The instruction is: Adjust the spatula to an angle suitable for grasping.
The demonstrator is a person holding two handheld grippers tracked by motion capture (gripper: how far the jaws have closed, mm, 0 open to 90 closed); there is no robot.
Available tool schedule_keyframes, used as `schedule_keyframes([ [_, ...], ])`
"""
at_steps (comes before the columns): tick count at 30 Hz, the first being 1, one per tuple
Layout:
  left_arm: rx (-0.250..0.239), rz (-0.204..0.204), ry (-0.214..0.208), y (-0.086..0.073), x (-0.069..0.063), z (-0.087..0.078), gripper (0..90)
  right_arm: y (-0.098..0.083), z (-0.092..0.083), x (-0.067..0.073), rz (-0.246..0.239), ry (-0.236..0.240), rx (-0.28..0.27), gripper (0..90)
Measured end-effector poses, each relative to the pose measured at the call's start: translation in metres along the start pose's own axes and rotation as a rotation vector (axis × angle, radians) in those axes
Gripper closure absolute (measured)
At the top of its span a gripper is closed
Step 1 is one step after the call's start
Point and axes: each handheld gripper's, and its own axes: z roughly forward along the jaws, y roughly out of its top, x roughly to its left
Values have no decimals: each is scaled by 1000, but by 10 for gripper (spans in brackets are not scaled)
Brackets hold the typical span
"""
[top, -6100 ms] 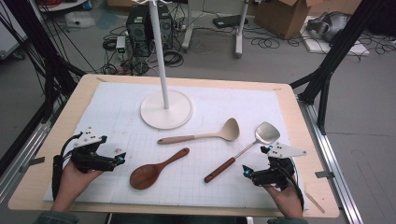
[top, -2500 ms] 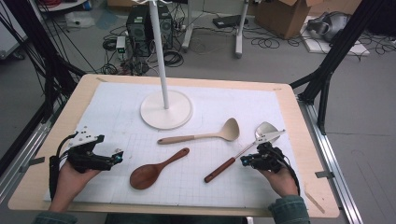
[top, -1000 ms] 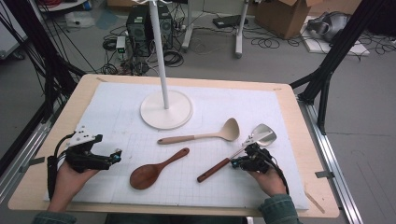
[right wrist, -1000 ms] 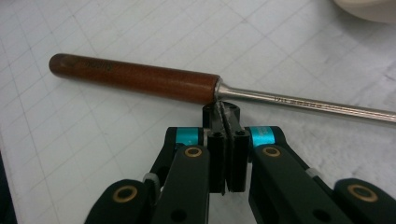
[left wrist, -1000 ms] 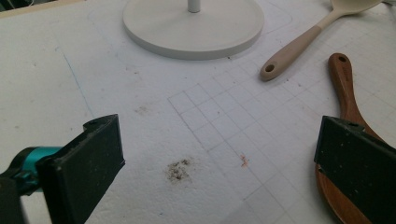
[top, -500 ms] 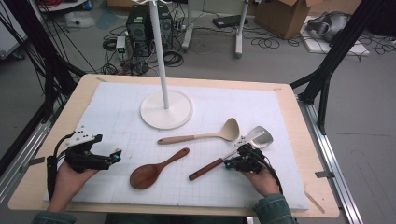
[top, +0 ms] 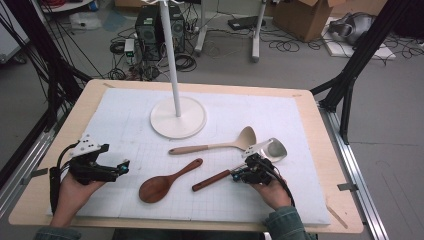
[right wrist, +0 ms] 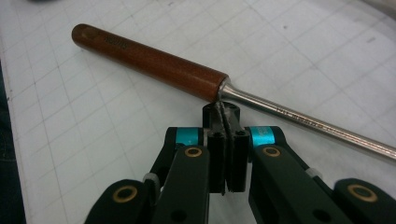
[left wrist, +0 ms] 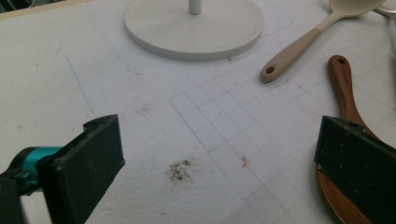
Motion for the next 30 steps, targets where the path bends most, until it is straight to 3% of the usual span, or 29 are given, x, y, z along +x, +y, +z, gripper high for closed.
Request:
schedule_keyframes([
  [10,1,2,4,0,1,-1,17,4,4,4,-14,20,-2,899],
  [20,0,2,3,-1,2,-2,17,4,-8,-1,-2,17,-21,898],
  [25,3,4,2,0,0,-1,17,11,-18,-9,-10,0,-25,898],
  [30,5,9,-4,0,0,-1,17,18,-28,-28,13,-30,-33,898],
])
